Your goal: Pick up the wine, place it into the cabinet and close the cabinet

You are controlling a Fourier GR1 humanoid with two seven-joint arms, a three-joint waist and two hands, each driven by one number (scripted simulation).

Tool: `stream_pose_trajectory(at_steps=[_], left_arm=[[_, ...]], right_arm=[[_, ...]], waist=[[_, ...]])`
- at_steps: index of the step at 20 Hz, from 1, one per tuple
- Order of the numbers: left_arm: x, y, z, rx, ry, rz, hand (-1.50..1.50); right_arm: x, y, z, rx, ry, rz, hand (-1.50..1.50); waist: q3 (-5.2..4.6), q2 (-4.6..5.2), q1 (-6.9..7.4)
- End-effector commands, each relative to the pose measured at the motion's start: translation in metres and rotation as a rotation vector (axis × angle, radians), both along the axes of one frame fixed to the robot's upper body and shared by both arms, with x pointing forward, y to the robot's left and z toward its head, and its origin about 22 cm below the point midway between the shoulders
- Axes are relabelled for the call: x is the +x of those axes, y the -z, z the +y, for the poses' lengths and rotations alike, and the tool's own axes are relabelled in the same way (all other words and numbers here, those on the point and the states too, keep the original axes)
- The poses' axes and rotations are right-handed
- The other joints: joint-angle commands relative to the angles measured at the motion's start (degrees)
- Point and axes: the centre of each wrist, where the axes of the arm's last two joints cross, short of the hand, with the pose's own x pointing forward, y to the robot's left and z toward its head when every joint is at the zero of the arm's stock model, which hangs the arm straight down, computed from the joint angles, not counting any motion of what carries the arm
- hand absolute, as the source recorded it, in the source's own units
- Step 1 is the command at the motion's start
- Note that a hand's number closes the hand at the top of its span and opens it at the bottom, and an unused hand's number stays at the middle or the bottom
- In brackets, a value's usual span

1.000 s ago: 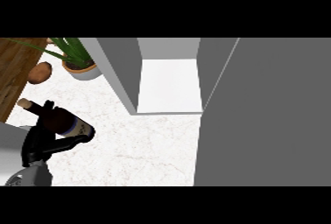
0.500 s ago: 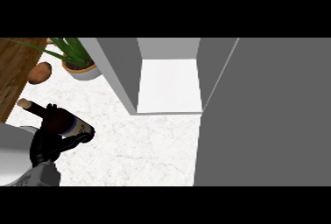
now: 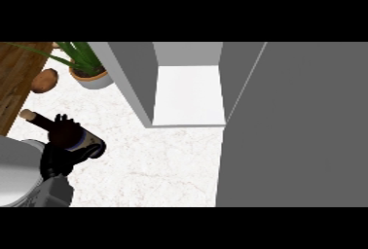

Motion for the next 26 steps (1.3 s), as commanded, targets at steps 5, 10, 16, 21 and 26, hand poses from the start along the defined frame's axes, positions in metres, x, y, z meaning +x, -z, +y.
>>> stream_pose_trajectory(at_steps=[5, 10, 16, 21, 26], left_arm=[[0.010, 0.007, -0.017, 0.024, -0.006, -0.026, 1.50], [0.027, -0.009, -0.010, 0.047, 0.019, -0.034, 1.50], [0.030, -0.010, -0.031, 0.099, 0.014, -0.061, 1.50], [-0.016, 0.018, -0.047, 0.069, 0.112, -0.194, 1.50], [-0.049, 0.023, -0.059, 0.047, 0.181, -0.312, 1.50]], right_arm=[[-0.050, -0.027, -0.009, 0.069, -0.054, -0.052, -1.50], [-0.045, -0.032, -0.012, 0.057, -0.045, -0.063, -1.50], [-0.046, -0.026, -0.018, 0.048, -0.047, -0.058, -1.50], [-0.045, -0.025, -0.015, 0.052, -0.022, -0.050, -1.50], [-0.033, -0.017, -0.010, 0.077, -0.021, -0.063, -1.50]], waist=[[0.02, -0.01, -0.22], [0.02, 0.04, -0.01], [0.10, -0.10, 0.12], [0.12, -0.58, 0.93], [0.11, -0.35, 1.10]])
